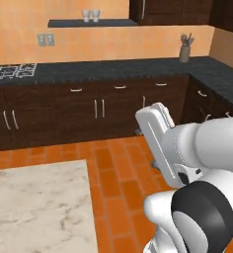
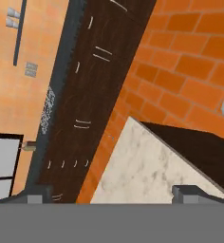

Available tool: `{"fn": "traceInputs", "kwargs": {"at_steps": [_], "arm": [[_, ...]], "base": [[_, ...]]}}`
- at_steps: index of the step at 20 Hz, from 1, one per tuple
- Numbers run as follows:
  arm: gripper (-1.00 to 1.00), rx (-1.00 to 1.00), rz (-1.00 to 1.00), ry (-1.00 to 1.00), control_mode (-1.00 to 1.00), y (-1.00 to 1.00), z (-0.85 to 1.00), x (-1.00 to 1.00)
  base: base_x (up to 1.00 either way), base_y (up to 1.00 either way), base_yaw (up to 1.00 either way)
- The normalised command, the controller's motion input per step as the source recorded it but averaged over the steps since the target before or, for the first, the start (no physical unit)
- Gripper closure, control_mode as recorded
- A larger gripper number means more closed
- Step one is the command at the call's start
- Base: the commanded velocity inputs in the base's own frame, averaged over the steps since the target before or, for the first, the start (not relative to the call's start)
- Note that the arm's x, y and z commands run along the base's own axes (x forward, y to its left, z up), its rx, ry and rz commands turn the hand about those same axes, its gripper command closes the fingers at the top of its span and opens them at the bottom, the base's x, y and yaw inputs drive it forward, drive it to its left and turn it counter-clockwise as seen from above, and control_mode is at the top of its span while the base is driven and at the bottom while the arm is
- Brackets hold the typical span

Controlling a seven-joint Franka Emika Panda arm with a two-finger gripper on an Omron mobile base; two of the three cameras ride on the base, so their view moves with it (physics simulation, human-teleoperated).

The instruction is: Take the meat container that has the shrimp and place it on the second highest rack of the freezer. Then take the vegetable container that has the eggplant and lemon and place it on the highest rack of the freezer.

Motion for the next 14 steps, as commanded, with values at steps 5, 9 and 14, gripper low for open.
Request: {"fn": "traceInputs", "kwargs": {"at_steps": [5,9,14], "arm": [[-1.00,0.00,0.00,0.00,1.00,0.00,0.00,0.00],[-1.00,0.00,0.00,0.00,1.00,0.00,0.00,0.00],[-1.00,0.00,0.00,0.00,1.00,0.00,0.00,0.00]], "base": [[1.00,0.00,-0.24],[1.00,0.00,-0.45],[0.95,0.06,-0.62]]}}
